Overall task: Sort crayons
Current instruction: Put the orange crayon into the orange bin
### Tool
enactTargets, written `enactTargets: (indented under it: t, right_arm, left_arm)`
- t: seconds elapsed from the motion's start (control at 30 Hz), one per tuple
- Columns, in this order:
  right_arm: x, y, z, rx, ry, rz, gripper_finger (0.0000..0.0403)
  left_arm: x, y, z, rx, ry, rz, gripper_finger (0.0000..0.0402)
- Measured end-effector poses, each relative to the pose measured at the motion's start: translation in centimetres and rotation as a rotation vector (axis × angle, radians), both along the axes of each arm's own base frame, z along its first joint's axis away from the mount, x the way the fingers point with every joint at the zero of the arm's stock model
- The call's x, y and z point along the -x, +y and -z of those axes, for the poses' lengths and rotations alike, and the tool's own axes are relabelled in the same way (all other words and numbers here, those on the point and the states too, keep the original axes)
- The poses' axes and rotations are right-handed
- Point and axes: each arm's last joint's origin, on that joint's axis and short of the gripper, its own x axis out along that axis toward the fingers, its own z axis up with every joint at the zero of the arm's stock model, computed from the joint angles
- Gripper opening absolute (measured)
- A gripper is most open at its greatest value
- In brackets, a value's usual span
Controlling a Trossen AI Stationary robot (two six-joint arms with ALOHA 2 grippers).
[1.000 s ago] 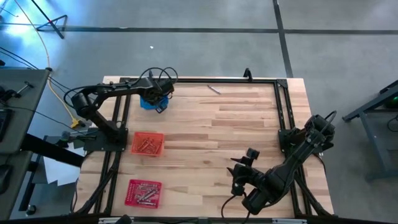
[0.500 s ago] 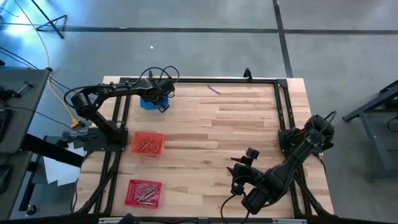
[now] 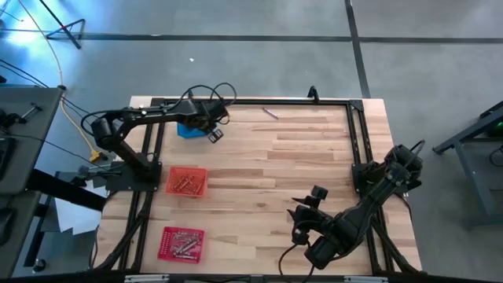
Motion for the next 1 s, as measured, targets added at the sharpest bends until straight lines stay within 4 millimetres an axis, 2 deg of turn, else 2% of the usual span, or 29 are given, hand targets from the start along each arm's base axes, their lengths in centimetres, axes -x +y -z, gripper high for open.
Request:
enactTargets:
  t: [0.13, 0.27, 0.4, 0.5, 0.63, 0.77, 0.87, 1.0]
  right_arm:
    - [-0.4, -0.5, 0.0, -0.008, 0.013, 0.016, 0.0172]
    - [-0.6, -1.1, 0.1, 0.003, 0.029, 0.037, 0.0172]
    - [-0.5, -2.1, 0.1, 0.011, 0.043, 0.116, 0.0172]
    - [0.1, -2.8, 0.5, -0.050, 0.129, 0.197, 0.0172]
    - [1.4, -2.4, 2.8, -0.200, 0.342, 0.251, 0.0172]
    - [2.4, -1.0, 5.9, -0.412, 0.499, 0.230, 0.0172]
    - [3.0, 0.3, 7.3, -0.537, 0.574, 0.167, 0.0172]
    - [4.5, 1.1, 8.0, -0.590, 0.688, 0.154, 0.0172]
  left_arm:
    - [-2.4, -1.2, -2.7, -0.047, -0.090, 0.094, 0.0097]
    - [-5.0, -3.4, -4.4, -0.012, -0.262, 0.248, 0.0097]
    - [-7.5, -7.0, -5.2, 0.071, -0.443, 0.494, 0.0097]
    - [-9.0, -10.6, -5.4, 0.140, -0.546, 0.644, 0.0097]
    - [-9.7, -16.4, -5.5, 0.193, -0.592, 0.774, 0.0097]
    - [-9.3, -21.4, -5.4, 0.164, -0.601, 0.823, 0.0097]
    - [-9.0, -24.3, -5.7, 0.123, -0.643, 0.846, 0.0097]
    - [-8.3, -27.1, -5.9, 0.124, -0.704, 0.812, 0.0097]
